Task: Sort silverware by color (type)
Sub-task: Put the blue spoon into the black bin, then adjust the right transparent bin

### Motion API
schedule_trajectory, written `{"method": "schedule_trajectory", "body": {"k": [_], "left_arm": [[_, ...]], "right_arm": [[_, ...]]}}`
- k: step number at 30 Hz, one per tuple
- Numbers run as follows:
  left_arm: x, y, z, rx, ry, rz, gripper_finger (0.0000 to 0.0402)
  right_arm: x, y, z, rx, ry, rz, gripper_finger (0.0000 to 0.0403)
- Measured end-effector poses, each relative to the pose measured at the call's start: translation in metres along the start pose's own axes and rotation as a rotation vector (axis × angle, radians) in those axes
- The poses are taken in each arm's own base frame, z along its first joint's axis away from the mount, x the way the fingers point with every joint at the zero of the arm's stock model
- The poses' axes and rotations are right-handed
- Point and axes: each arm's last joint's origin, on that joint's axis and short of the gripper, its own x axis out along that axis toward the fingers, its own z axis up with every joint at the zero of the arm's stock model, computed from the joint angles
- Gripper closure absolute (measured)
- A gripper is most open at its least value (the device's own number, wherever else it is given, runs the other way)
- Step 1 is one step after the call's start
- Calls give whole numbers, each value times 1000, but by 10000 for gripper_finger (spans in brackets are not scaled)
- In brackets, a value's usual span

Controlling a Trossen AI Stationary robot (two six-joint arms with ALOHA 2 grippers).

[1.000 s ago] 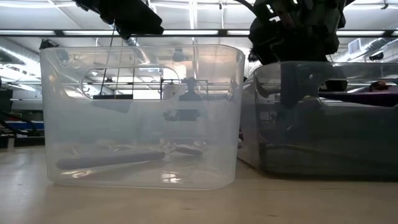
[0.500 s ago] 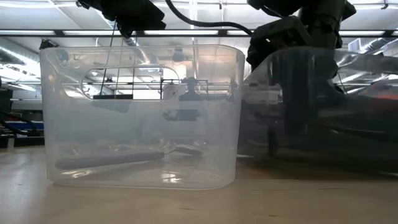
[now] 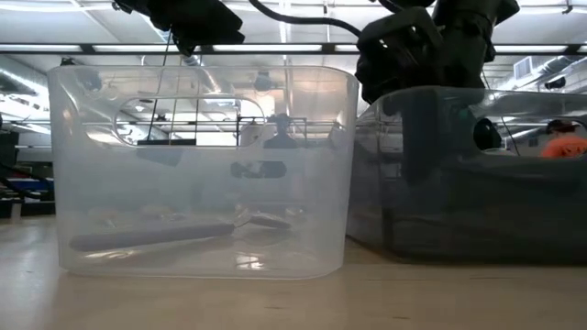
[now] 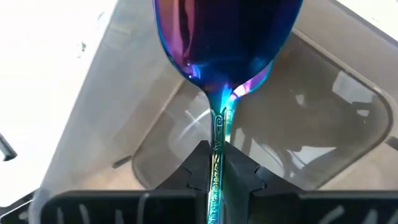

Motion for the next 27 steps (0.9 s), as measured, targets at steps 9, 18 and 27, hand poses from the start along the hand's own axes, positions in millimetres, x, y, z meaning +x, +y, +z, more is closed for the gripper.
{"method": "schedule_trajectory", "body": {"k": [9, 18, 27], "left_arm": [[0, 0, -1, 3, 6, -3, 240], [0, 0, -1, -6, 7, -3, 240], [0, 0, -1, -7, 9, -3, 240]], "right_arm": [[0, 2, -5, -19, 3, -4, 311], [-8, 3, -6, 8, 42, 33, 247], [-35, 0, -10, 30, 30, 19, 250]]}}
